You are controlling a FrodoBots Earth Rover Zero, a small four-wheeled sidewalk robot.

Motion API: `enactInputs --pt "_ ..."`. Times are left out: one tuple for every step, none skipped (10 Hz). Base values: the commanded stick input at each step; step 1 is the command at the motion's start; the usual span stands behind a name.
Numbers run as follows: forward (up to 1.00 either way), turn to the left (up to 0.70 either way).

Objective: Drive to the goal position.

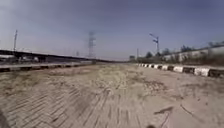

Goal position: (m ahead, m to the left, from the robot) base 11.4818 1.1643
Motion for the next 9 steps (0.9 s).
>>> enactInputs --pt "1.0 0.0" --pt "1.0 0.0" --pt "1.0 0.0" --pt "1.0 0.0" --pt "1.0 0.0" --pt "1.0 0.0" --pt "1.0 0.0" --pt "1.0 0.0" --pt "1.0 0.0"
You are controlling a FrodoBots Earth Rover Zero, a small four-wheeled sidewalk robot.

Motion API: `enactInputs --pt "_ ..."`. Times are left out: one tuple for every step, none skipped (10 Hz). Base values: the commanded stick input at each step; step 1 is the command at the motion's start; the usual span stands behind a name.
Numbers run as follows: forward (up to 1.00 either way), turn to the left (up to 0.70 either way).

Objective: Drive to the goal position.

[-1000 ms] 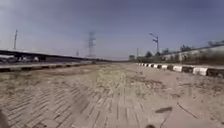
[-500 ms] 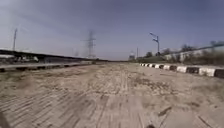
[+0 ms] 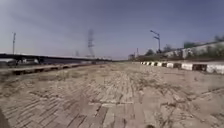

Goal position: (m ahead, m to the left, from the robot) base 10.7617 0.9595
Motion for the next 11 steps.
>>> enactInputs --pt "1.0 0.0" --pt "1.0 0.0" --pt "1.0 0.0" --pt "1.0 0.0" --pt "1.0 0.0" --pt "1.0 0.0" --pt "1.0 0.0" --pt "1.0 0.0" --pt "1.0 0.0" --pt "1.0 0.0" --pt "1.0 0.0"
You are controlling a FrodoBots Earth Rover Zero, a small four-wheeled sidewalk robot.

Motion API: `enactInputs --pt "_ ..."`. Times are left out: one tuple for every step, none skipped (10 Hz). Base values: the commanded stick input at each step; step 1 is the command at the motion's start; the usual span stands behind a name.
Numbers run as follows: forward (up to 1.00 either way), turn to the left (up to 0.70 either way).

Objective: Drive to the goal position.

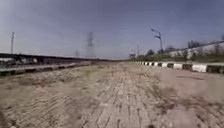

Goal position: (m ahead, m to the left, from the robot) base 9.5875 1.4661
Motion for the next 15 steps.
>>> enactInputs --pt "1.0 0.0" --pt "1.0 0.0" --pt "1.0 0.0" --pt "1.0 0.0" --pt "1.0 0.0" --pt "1.0 0.0" --pt "1.0 0.0" --pt "1.0 0.0" --pt "1.0 0.0" --pt "1.0 0.0" --pt "1.0 0.0" --pt "1.0 0.0" --pt "1.0 0.0" --pt "1.0 0.0" --pt "1.0 0.0"
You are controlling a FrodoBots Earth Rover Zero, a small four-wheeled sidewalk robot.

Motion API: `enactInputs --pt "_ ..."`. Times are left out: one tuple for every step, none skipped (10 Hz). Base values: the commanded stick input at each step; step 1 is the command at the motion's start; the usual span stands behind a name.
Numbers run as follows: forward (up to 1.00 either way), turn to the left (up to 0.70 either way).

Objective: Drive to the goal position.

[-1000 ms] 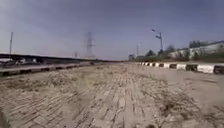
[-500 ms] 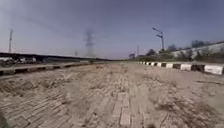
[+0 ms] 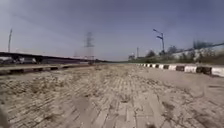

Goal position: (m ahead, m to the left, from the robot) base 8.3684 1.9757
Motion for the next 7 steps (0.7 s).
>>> enactInputs --pt "1.0 0.0" --pt "1.0 0.0" --pt "1.0 0.0" --pt "1.0 0.0" --pt "1.0 0.0" --pt "1.0 0.0" --pt "1.0 0.0"
